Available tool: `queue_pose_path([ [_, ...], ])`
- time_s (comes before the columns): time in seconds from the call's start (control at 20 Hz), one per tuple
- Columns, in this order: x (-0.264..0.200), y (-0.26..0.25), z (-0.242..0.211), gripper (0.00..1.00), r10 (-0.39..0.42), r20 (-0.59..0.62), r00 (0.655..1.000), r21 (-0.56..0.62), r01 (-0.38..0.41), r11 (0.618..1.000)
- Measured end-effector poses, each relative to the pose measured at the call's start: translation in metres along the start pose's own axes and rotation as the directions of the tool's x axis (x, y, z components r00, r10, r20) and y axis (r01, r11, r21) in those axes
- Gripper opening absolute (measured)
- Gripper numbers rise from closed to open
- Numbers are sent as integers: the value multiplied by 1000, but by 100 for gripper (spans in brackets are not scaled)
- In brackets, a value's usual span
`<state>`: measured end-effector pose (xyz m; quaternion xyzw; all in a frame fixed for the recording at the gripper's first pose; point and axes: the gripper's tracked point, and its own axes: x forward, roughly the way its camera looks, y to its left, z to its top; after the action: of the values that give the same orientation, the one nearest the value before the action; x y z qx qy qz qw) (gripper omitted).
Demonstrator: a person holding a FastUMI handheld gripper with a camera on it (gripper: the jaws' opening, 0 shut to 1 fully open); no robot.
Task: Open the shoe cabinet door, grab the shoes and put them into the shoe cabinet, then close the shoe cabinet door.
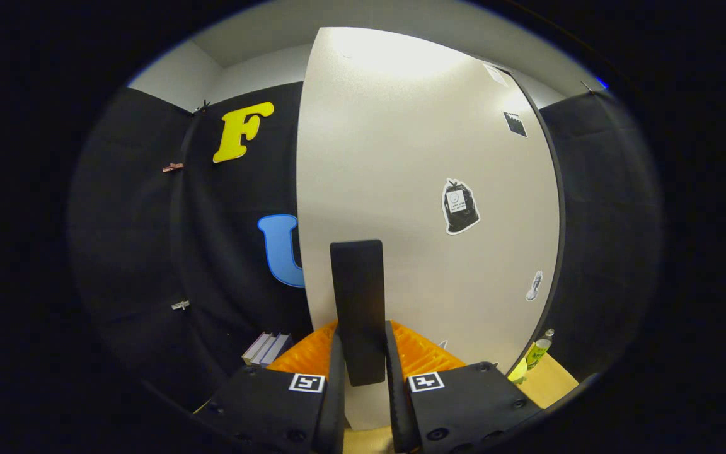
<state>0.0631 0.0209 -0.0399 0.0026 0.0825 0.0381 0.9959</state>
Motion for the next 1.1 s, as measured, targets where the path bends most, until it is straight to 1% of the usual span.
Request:
queue_pose_path([
  [0.6, -77, -38, 4, 33, 21, -29, 999, -4, -22, 1000],
  [0.85, -106, -64, 4, 33, 29, -34, 999, -5, -29, 1000],
  [1.1, -130, -91, 6, 33, 33, -30, 999, -40, -34, 999],
])
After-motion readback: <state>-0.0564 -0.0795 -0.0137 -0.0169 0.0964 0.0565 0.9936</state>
